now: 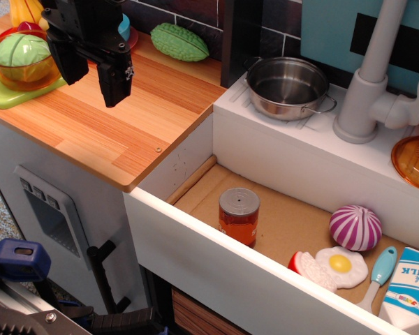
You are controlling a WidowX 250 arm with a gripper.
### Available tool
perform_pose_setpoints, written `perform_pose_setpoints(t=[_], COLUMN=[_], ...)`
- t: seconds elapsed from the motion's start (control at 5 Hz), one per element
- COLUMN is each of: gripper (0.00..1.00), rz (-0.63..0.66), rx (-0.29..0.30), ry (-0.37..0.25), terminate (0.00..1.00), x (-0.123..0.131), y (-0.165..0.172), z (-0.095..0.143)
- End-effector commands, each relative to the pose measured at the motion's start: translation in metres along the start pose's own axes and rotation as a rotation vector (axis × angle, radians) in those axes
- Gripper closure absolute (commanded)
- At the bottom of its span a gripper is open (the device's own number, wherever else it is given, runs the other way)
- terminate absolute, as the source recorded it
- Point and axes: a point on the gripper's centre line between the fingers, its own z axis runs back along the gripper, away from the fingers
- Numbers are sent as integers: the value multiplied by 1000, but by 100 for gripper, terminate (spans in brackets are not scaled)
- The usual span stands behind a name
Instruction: Put can in pot
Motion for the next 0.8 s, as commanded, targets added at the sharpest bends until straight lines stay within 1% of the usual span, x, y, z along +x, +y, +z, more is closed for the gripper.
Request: perform_pose_setpoints(t=[0.0,0.2,0.4,0.6], gripper=[0,0,0,0], rz=[0,25,150,81], rx=[0,12,-46,-133], ry=[0,-12,60,112], terminate=[0,0,0,0], x=[0,13,38,34], y=[0,-42,-67,-110], z=[0,3,-1,-1])
